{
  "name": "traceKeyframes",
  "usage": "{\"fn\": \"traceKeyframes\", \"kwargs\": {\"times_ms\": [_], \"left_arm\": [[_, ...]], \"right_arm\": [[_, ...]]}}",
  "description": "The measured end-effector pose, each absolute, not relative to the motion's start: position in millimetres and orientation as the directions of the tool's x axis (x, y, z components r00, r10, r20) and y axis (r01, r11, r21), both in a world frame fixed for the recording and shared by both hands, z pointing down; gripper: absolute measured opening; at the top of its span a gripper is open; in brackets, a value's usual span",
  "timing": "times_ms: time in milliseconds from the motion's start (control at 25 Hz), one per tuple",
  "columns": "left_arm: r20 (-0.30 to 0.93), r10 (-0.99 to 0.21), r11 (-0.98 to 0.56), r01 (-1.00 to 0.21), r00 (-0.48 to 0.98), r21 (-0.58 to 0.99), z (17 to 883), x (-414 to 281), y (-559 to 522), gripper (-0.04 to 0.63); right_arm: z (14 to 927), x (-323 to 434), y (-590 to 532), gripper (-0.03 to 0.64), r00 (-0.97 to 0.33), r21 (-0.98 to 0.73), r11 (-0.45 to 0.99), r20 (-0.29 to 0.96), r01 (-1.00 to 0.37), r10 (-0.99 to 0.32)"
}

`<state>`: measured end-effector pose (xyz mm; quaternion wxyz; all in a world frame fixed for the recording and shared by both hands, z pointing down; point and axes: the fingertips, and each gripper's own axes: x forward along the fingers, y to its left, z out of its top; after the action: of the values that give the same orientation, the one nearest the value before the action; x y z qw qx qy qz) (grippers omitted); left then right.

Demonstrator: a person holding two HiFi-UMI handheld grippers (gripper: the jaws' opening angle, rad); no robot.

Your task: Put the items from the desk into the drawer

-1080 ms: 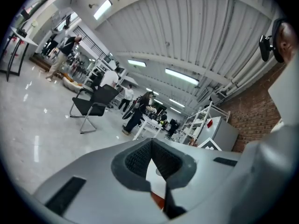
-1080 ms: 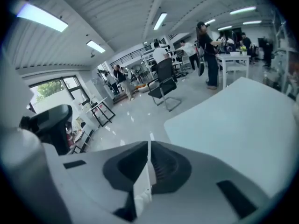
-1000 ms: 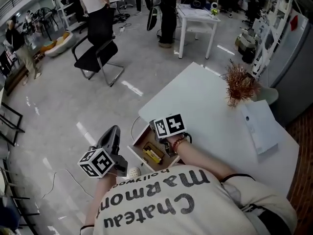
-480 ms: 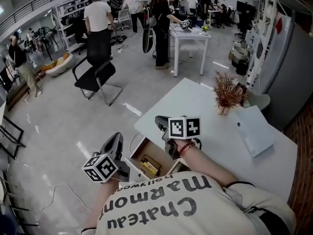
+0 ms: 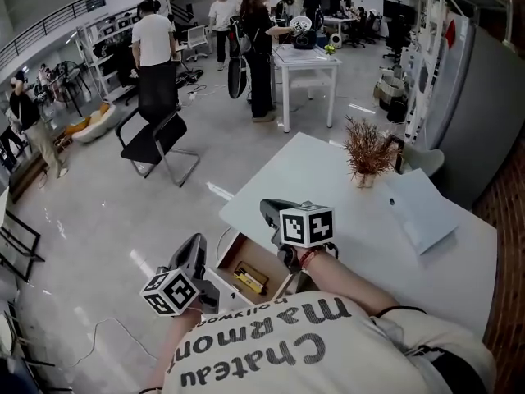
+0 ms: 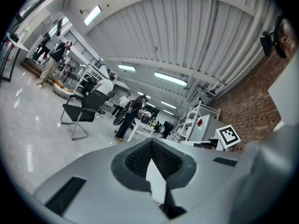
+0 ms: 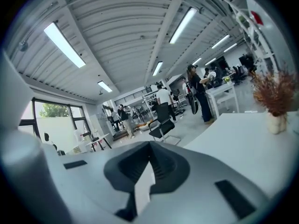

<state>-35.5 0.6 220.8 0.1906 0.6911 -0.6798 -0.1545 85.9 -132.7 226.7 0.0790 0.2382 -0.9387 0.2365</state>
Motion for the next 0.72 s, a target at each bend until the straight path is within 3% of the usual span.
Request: {"fn": "traceKeyframes", "kwargs": {"times_ms": [720], "left_arm": [[0.070,-0.998,0.036,-0.881,-0.004,0.472,231.4,-33.8,31.0,0.002]], "right_arm": [[247.3,91.0,-115.5,0.003,-0.866,-0.412,0.766,0.309,-0.494,-0.392]]}}
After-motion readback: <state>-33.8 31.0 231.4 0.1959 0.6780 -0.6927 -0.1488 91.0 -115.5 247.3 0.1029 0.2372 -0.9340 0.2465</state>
